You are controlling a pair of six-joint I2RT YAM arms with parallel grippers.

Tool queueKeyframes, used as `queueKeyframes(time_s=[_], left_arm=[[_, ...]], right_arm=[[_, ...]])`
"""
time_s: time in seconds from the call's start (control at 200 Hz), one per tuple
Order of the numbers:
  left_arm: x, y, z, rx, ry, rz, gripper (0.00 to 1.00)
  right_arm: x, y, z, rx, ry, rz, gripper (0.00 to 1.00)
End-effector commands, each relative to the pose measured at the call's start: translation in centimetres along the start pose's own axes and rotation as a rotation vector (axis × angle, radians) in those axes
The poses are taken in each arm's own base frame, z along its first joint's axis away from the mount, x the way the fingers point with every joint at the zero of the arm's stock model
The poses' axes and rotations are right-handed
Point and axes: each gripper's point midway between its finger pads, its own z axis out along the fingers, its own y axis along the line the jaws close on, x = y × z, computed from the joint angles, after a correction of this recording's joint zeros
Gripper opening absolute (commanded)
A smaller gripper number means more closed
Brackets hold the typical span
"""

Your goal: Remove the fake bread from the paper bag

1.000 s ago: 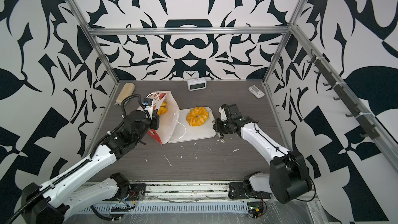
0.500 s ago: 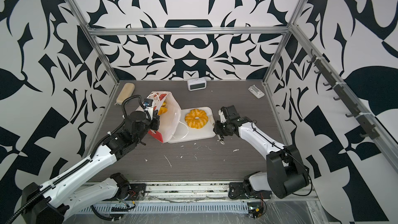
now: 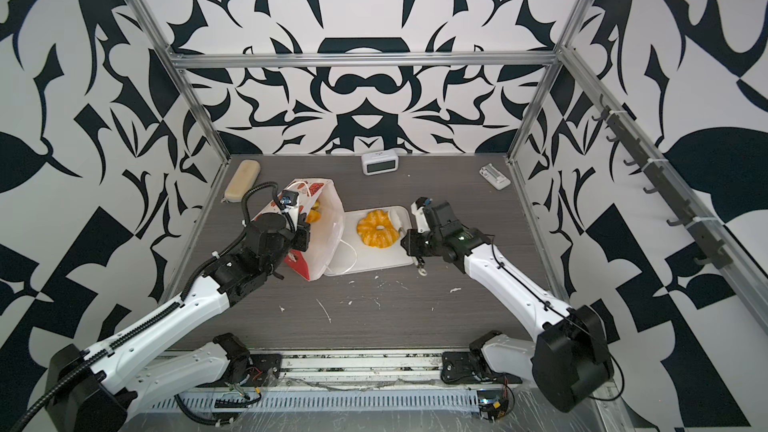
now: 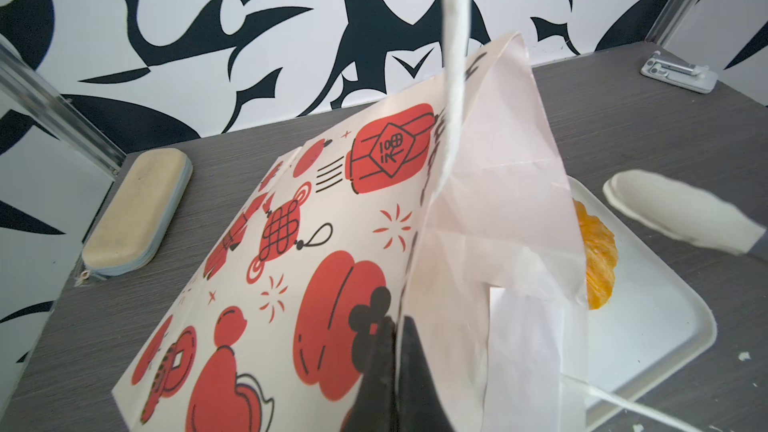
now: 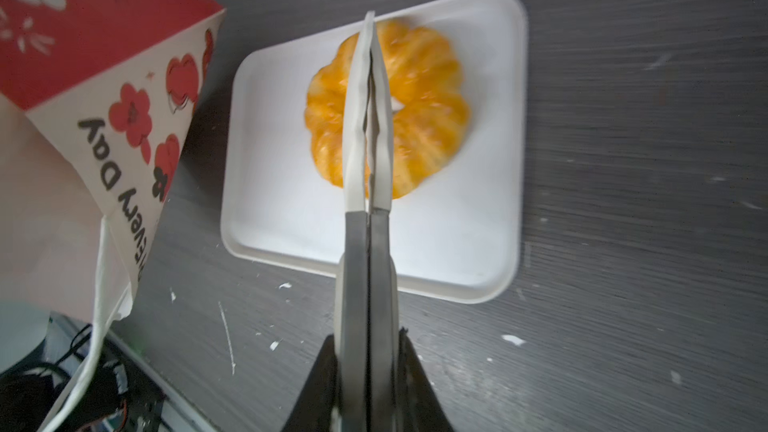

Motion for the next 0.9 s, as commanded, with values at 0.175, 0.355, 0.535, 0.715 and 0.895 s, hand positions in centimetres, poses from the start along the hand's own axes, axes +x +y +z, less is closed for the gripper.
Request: queueKeyframes(time_s=[0.175,0.355,0.535,0.715,0.895], left_arm=[[-1.9,1.3,-1.2,-0.048,-0.075,-0.046,0.0],[-1.8,1.5,-1.7,-0.051,-0.077,-0.045,0.0],[-1.5,1.7,-1.7,-0.058,-0.068,-0.033,0.0],[-1.3,1.5,-1.3,-0.055,-0.066,-0.03,0.0],[-1.0,1.2,-0.9,-0.044,-0.056,-0.028,0.0]], right_arm=[[-3.0,7.4,4.8,-0.201,-0.004,-0.086,0.19],[-3.2,6.1,7.6,-0.152,0.017,-0.075,0.18],[-2.4,3.1,9.0,-0.073,0.051,-0.021,0.18],[-2.1,0.7,8.3,-0.029,0.03,0.027,0.18],[-1.6,-1.1,7.4,-0.005,0.026,0.058,0.18]])
